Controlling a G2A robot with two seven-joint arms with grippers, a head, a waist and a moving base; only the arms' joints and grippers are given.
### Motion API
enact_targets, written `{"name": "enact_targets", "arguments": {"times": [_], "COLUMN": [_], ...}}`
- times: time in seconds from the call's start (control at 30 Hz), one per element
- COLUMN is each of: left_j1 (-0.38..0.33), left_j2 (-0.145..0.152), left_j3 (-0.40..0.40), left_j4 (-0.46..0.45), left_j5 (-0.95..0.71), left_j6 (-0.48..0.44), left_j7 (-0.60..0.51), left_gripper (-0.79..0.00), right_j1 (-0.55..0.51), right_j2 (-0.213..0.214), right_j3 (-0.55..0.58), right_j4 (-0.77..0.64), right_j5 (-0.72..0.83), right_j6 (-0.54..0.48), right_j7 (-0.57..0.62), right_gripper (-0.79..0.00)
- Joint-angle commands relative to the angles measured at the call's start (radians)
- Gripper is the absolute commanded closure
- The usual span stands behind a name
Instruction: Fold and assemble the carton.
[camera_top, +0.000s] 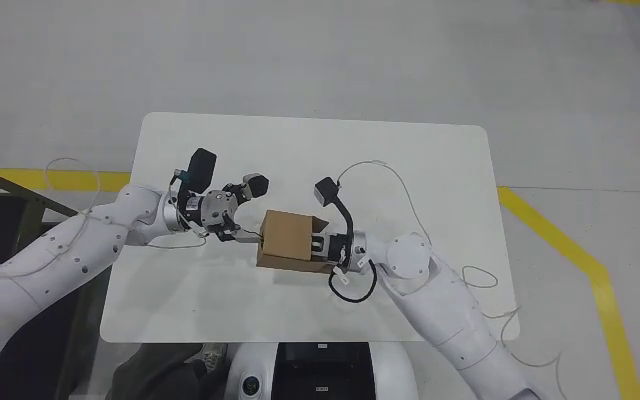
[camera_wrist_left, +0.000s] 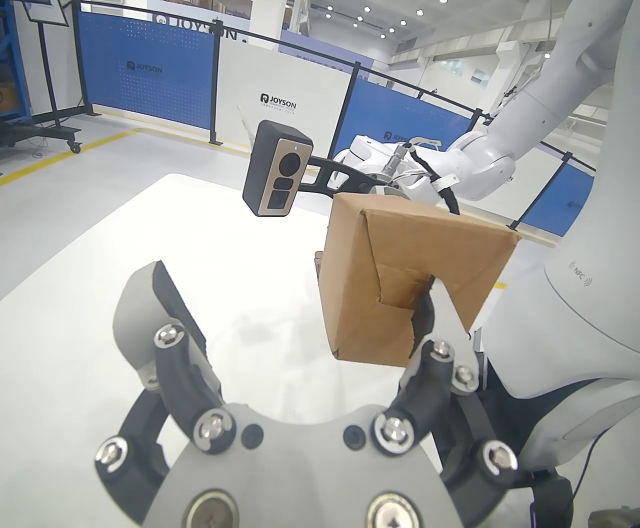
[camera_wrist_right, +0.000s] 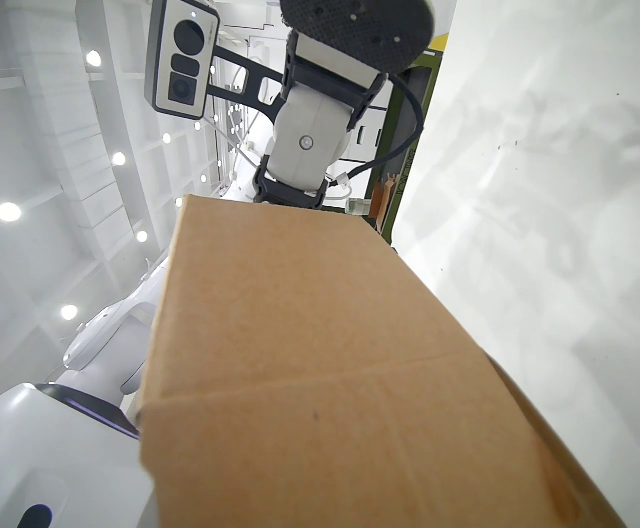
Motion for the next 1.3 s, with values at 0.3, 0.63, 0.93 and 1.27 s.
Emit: {"name": "enact_targets", "arguments": {"times": [0.3,0.63,0.93,1.27], "left_j1": [0.004,0.007,0.024,0.054], "left_j2": [-0.008,-0.011,0.022,0.057], "left_j3": [-0.001,-0.009,-0.02,-0.077], "left_j4": [-0.001,0.009,0.016,-0.047], "left_j5": [-0.018,-0.031,0.05,0.249], "left_j6": [0.0,0.0,0.0,0.002], "left_j7": [-0.036,-0.015,0.094,0.148], "left_gripper": [-0.785,-0.785,-0.785,-0.785], "right_j1": [-0.005,-0.011,-0.016,0.013], "right_j2": [0.004,0.009,0.015,0.014], "right_j3": [-0.004,0.004,0.017,0.019], "right_j4": [-0.007,-0.006,-0.012,0.008], "right_j5": [0.001,0.01,0.017,0.027], "right_j6": [-0.004,-0.006,0.008,0.093], "right_j7": [-0.005,-0.014,-0.015,-0.037], "right_gripper": [0.0,0.0,0.0,0.0]}}
